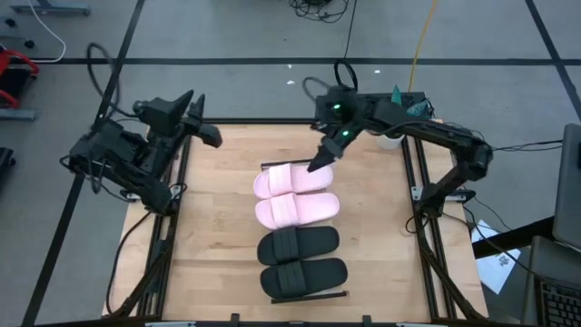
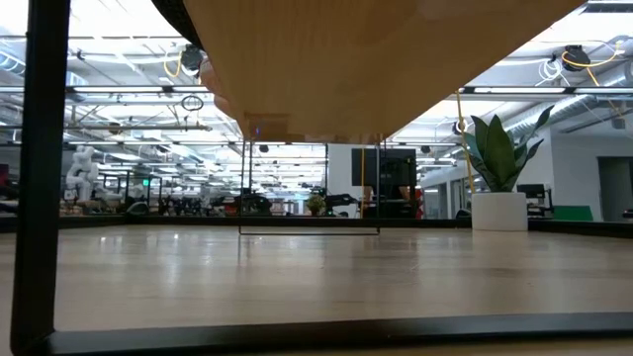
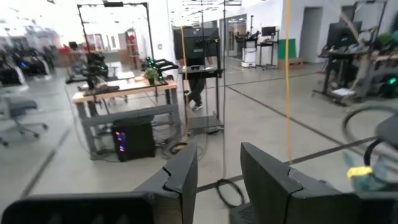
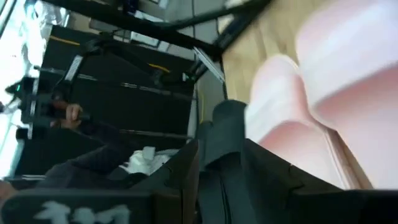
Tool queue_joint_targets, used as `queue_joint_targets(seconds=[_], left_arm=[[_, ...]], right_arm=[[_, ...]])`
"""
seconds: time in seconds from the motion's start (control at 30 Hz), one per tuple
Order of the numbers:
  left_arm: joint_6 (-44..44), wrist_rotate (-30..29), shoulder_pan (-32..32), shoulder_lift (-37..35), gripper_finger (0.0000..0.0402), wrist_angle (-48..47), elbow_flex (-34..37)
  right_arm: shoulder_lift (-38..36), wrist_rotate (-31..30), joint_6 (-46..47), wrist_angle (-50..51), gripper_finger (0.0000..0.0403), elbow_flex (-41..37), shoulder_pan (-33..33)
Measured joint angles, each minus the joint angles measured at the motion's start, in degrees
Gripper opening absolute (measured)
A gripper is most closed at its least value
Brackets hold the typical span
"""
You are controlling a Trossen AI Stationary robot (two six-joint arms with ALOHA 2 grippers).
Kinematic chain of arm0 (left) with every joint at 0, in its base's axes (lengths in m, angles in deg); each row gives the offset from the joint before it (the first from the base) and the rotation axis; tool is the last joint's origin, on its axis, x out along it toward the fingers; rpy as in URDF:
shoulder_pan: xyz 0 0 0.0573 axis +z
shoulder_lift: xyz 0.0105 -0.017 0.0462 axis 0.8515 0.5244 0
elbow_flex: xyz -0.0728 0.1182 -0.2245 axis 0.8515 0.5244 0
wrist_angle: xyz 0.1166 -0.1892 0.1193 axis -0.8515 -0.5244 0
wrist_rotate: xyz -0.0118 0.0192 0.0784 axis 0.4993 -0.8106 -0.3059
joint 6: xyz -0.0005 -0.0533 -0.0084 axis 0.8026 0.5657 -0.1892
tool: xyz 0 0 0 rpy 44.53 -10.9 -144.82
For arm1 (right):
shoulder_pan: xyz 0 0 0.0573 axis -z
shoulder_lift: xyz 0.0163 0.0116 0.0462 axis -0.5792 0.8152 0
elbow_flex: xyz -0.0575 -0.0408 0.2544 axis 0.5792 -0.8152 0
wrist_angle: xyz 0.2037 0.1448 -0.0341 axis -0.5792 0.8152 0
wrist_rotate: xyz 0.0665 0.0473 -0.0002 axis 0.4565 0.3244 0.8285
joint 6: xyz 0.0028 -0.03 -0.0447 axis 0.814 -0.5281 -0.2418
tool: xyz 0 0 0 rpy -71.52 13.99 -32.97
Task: Pick and place slides into the shelf
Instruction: Return to Home Position
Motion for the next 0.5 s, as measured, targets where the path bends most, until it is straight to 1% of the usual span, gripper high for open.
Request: queue_joint_targets(seconds=[0.1, 0.2, 0.27, 0.4, 0.5], left_arm=[[1.34, -0.02, -2.00, -1.51, 0.0120, -0.03, -0.02], [2.79, 0.00, -5.77, -2.50, 0.0120, -2.14, -0.02], [5.41, 0.02, -9.42, -3.16, 0.0120, -4.73, -0.02], [15.39, 0.04, -17.55, -4.23, 0.0120, -14.22, 0.20], [25.74, 0.38, -23.15, -4.51, 0.0120, -23.51, 1.83]], right_arm=[[-4.80, -3.77, -2.78, 0.50, 0.0109, 0.00, 0.48], [-10.21, -10.10, -7.70, 2.25, 0.0109, 0.00, 1.36], [-14.22, -15.46, -12.30, 4.48, 0.0109, 0.00, 1.85], [-22.55, -27.39, -20.70, 10.18, 0.0109, 0.00, 1.65], [-28.19, -35.22, -24.92, 13.96, 0.0109, 0.00, -0.50]])
